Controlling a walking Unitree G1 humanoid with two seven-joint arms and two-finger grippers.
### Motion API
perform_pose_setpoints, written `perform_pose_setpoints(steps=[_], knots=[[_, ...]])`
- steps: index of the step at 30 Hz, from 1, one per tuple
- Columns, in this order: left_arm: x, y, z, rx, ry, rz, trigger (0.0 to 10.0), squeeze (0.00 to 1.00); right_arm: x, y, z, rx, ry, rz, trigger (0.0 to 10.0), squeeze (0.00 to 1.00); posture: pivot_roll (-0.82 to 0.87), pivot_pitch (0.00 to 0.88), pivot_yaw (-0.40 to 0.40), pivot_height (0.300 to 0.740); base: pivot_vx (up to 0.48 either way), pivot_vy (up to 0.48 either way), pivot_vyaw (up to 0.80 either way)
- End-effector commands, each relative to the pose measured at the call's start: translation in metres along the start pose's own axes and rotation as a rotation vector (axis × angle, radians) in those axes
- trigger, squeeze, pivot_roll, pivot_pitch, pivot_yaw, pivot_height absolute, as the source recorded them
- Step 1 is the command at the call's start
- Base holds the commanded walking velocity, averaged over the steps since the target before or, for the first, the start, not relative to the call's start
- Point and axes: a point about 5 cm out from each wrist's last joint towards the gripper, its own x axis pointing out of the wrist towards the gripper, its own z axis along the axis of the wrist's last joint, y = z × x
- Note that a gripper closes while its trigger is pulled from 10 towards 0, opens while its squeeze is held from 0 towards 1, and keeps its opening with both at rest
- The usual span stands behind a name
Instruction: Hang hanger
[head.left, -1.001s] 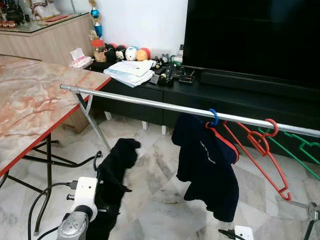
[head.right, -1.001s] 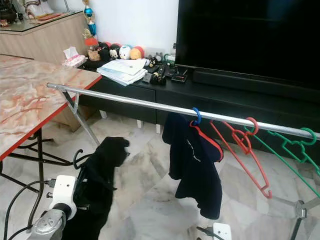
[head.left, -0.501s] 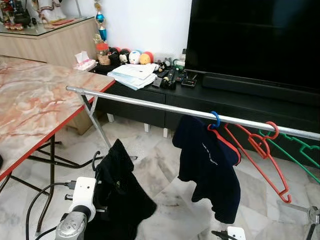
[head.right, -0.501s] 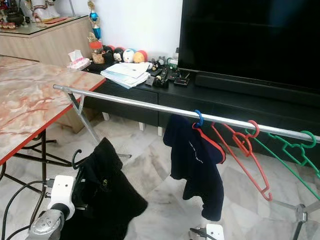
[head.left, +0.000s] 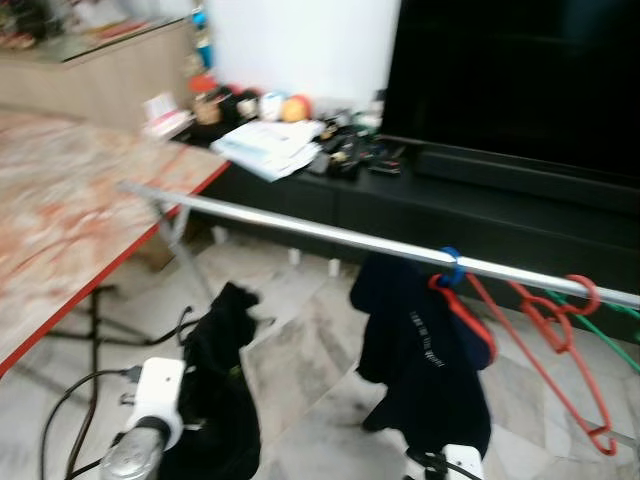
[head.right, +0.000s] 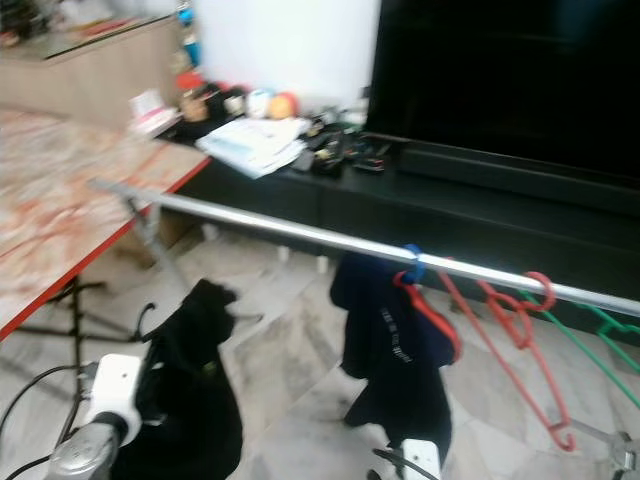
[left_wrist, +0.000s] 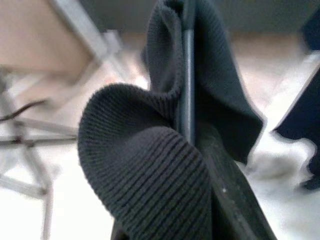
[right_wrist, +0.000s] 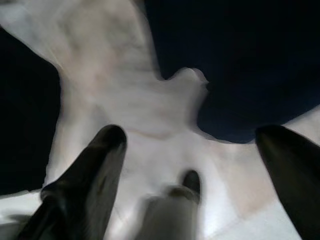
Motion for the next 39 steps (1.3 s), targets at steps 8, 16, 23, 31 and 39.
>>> perform_pose_setpoints(steps=[8,16,23,31,39], knots=[[-0.003,0.01,0.002,0.027,-0.017,-0.041,10.0,0.0,0.003,0.011,0.008,-0.006,-0.013,0.036,10.0,0.0,-0.03,0.053,0.054,0.74,0.241,0.0,0.0],[-0.006,-0.007,-0.003,0.174,0.028,-0.263,10.0,0.0,0.003,0.011,0.007,-0.027,-0.005,0.046,10.0,0.0,-0.03,0.044,0.056,0.74,0.0,0.0,0.0],[0.006,-0.013,0.014,0.317,-0.025,-0.322,10.0,0.0,0.003,0.012,0.008,-0.046,-0.002,0.053,10.0,0.0,-0.02,0.047,0.052,0.74,0.0,0.0,0.0],[0.03,-0.02,0.046,0.376,-0.085,-0.307,10.0,0.0,0.003,0.012,0.009,-0.041,-0.006,0.051,10.0,0.0,-0.03,0.058,0.055,0.74,0.0,0.0,0.0],[0.051,-0.024,0.071,0.331,-0.097,-0.231,10.0,0.0,0.003,0.011,0.011,-0.049,-0.007,0.049,10.0,0.0,-0.03,0.067,0.051,0.74,0.0,0.0,0.0]])
